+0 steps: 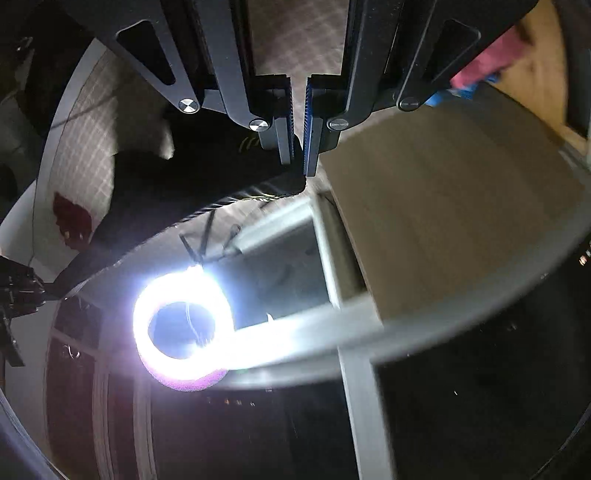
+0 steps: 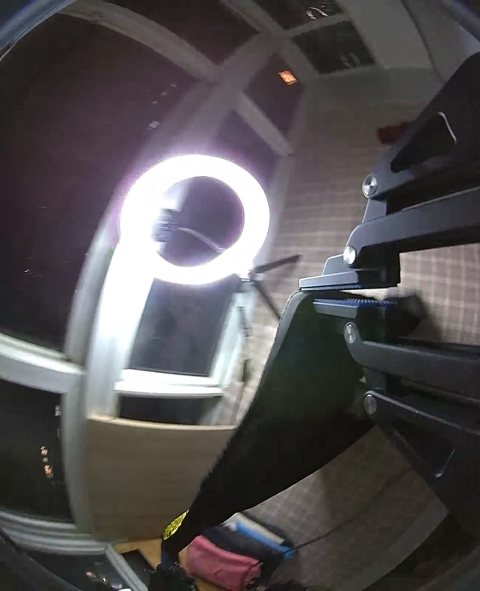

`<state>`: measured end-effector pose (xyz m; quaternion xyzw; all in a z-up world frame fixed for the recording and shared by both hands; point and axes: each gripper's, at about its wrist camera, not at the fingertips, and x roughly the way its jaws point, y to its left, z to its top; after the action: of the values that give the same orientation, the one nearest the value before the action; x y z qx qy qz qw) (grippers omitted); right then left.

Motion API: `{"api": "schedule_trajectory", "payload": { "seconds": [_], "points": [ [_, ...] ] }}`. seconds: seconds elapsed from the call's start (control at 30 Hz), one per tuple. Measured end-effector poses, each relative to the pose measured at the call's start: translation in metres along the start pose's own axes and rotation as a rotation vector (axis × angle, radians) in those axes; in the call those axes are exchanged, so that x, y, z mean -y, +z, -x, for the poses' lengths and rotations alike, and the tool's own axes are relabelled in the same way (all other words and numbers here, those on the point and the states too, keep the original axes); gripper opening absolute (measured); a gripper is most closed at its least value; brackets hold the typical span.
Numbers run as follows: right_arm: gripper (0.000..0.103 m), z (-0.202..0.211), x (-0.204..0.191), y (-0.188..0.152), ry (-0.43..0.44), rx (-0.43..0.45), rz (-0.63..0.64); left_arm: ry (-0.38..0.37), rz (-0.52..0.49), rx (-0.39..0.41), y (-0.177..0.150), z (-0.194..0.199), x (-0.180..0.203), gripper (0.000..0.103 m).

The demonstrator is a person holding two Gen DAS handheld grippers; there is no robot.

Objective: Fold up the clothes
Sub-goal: 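Lift the pants high with both grippers and swing them flat onto the rug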

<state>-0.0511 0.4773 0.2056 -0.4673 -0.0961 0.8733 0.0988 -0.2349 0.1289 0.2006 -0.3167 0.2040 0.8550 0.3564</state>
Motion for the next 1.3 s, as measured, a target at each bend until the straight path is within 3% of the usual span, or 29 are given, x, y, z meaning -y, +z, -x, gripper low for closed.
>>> {"api": "schedule_trajectory", "payload": {
  "seconds": [0.13, 0.27, 0.43, 0.53, 0.57, 0.67, 0.77, 0.87, 1.0, 1.13, 1.2, 1.3],
  "points": [
    [0.004, 0.047, 0.009, 0.061, -0.043, 0.113, 0.063, 0.063, -0.06, -0.02, 0.005, 0.043, 0.003, 0.004],
    [0.004, 0.034, 0.002, 0.072, 0.01, 0.092, 0.082, 0.094, -0.061, -0.076, 0.007, 0.052, -0.003, 0.004],
    [0.004, -0.025, -0.013, 0.09, 0.044, 0.037, 0.051, 0.07, -0.017, -0.181, -0.006, -0.027, -0.027, 0.004],
    [0.004, -0.058, -0.019, 0.129, -0.001, 0.043, 0.048, 0.062, 0.055, -0.216, 0.01, -0.059, -0.048, 0.003],
    [0.003, -0.063, -0.02, 0.144, -0.018, 0.054, 0.047, 0.067, 0.085, -0.215, 0.021, -0.067, -0.057, 0.003],
    [0.004, -0.036, -0.011, 0.188, -0.08, 0.142, 0.034, 0.108, 0.094, -0.107, 0.066, -0.045, -0.068, 0.003],
    [0.004, 0.007, 0.009, 0.212, -0.115, 0.23, -0.004, 0.136, 0.087, 0.022, 0.088, 0.017, -0.067, 0.003],
    [0.004, 0.044, 0.022, 0.197, -0.097, 0.275, -0.019, 0.145, 0.042, 0.091, 0.072, 0.067, -0.051, 0.004],
    [0.004, 0.05, 0.008, 0.123, 0.021, 0.246, 0.0, 0.133, -0.014, 0.046, 0.002, 0.077, -0.019, 0.006],
    [0.004, 0.007, -0.034, 0.021, 0.119, 0.153, 0.006, 0.109, -0.066, -0.06, -0.109, 0.049, 0.028, 0.005],
    [0.004, -0.026, -0.056, -0.037, 0.183, 0.076, -0.031, 0.047, -0.056, -0.139, -0.168, 0.021, 0.049, 0.005],
    [0.004, -0.072, -0.083, -0.106, 0.201, -0.062, -0.069, -0.06, -0.026, -0.269, -0.25, -0.022, 0.077, 0.005]
  ]
}}
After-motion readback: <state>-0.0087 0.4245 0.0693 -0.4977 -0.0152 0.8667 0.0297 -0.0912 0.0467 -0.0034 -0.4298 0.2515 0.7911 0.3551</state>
